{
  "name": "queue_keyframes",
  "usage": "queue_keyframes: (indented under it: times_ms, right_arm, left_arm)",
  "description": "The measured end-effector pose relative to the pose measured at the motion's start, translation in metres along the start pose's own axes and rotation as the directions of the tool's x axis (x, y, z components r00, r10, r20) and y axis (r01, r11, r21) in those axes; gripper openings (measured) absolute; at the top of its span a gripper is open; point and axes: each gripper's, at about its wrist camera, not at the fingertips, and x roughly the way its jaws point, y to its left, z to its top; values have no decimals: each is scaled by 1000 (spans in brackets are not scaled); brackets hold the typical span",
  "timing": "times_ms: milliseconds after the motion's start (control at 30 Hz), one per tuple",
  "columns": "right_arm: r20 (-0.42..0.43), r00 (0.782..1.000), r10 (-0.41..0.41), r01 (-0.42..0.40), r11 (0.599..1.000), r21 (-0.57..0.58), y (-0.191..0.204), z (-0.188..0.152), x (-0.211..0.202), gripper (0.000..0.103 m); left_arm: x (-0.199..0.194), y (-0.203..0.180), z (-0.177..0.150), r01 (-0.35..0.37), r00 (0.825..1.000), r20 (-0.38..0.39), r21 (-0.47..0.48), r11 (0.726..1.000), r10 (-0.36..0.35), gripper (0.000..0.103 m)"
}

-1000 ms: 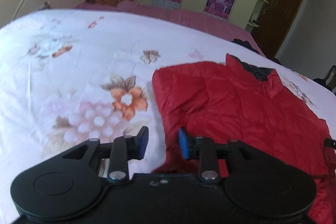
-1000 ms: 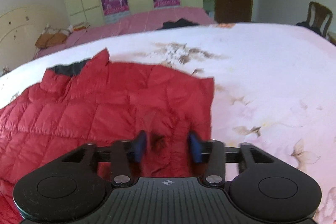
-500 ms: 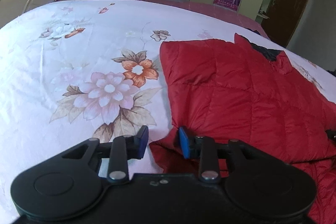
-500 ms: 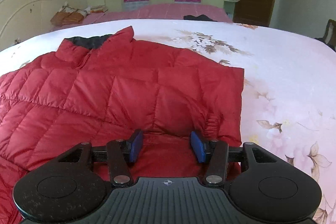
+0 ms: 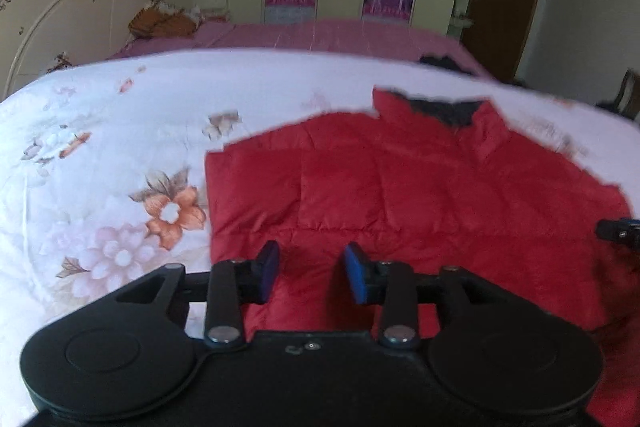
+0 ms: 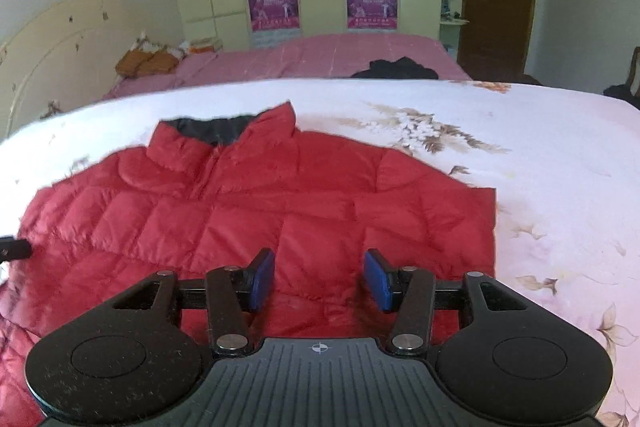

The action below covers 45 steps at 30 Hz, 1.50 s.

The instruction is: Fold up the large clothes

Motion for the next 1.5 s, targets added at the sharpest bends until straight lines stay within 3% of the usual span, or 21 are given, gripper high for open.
queue_keyframes:
  times_ms: [133,300,433,633,867,1100,1233,1300,1367,1500]
  right_arm:
    - [-47,996,-79,79,997,0,-17,-12,13,50]
    - [-87,993,-82,80,997,-16,-22,-15,24,50]
    - [-76,995,-62,63,998,10,-24,-12,10,50]
    - [-77,996,-41,41,999,-10,-28,-20,-8,50]
    - [-29,999,-41,40,999,-11,-47,-25,-45,50]
    - [-4,998,61,-61,998,-29,-63,-43,-86,50]
    - [-30,993,112,-112,994,-11,-63,-61,-96,50]
    - [-70,981,179,-175,983,64,-66,-66,-88,50]
    - [-92,975,203,-188,971,150,-70,-67,-78,50]
    - [-61,963,262,-232,925,299,-79,-60,-65,50]
  left_arm:
    - [12,3,-5,-25,999,-36,-18,1000,24,39]
    - [15,-1,-8,-39,998,-43,4,999,39,39]
    - [14,-1,-5,-54,997,-56,-8,999,54,39]
    - [-3,-5,-9,-87,995,-50,-9,996,86,50]
    - [-46,-13,-21,-71,997,-35,-24,997,70,61]
    - [-94,-15,-52,-67,997,-31,-63,996,65,62]
    - [-112,-13,-73,-69,997,-48,-89,994,64,64]
    - [-117,-13,-82,-70,996,-60,-95,993,65,64]
    - [-122,-13,-87,-71,996,-64,-96,993,65,64]
    - [-124,-16,-88,-46,998,-46,-82,996,42,64]
